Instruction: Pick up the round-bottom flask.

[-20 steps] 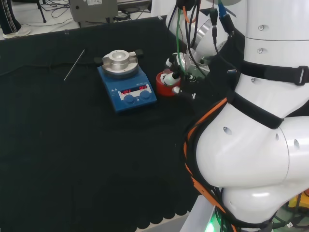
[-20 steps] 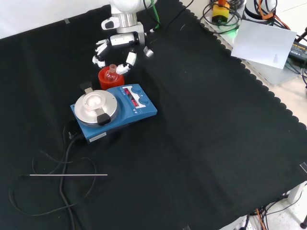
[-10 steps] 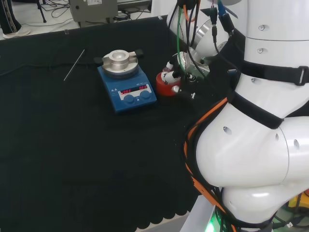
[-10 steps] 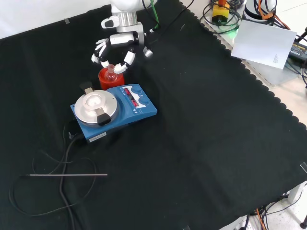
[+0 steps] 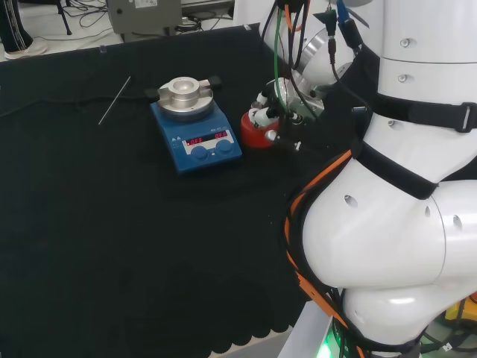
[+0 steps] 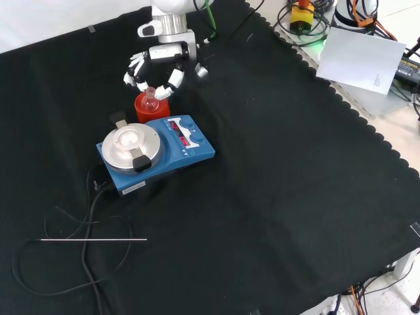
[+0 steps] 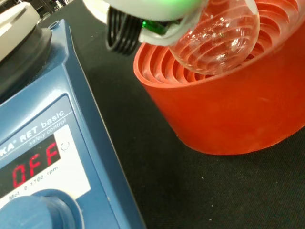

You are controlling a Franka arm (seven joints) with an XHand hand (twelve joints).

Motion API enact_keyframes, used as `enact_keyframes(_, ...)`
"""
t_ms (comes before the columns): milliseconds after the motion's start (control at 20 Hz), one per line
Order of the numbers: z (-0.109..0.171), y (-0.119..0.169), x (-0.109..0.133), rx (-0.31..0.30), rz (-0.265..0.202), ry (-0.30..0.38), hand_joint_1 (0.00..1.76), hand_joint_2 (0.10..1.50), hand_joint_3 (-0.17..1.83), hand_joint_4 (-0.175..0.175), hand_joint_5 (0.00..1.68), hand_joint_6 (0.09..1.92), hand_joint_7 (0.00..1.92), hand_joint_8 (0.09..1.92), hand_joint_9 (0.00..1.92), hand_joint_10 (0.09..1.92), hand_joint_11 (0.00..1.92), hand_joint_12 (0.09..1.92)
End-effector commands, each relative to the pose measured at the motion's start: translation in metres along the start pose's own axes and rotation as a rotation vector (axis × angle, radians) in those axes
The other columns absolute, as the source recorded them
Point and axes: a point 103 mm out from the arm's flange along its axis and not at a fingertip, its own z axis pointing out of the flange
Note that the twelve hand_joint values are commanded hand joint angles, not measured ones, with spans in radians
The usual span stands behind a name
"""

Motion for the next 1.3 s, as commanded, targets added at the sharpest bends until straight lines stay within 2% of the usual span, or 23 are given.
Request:
enact_keyframes(50,-0.006,-0.001,0.003,0.011,0.004,0.025,1.11,0.69,0.82,0.002,1.03,1.16,0.44,0.67,0.60,0.64,0.18,1.33)
enact_keyframes(550,-0.033,0.002,0.008,0.072,0.061,0.026,1.11,0.67,0.86,0.004,1.04,1.17,0.47,0.67,0.62,0.63,0.19,1.33)
enact_keyframes(1050,-0.060,0.001,0.019,0.059,0.055,0.022,1.11,0.66,0.87,0.008,1.04,1.17,0.47,0.67,0.63,0.63,0.19,1.33)
enact_keyframes(1200,-0.063,-0.001,0.024,0.066,0.051,0.016,1.11,0.66,0.88,0.010,1.04,1.17,0.47,0.67,0.63,0.63,0.19,1.33)
enact_keyframes(1300,-0.056,-0.016,0.029,0.063,0.040,0.010,1.11,0.66,0.88,0.013,1.05,1.17,0.47,0.66,0.63,0.63,0.19,1.33)
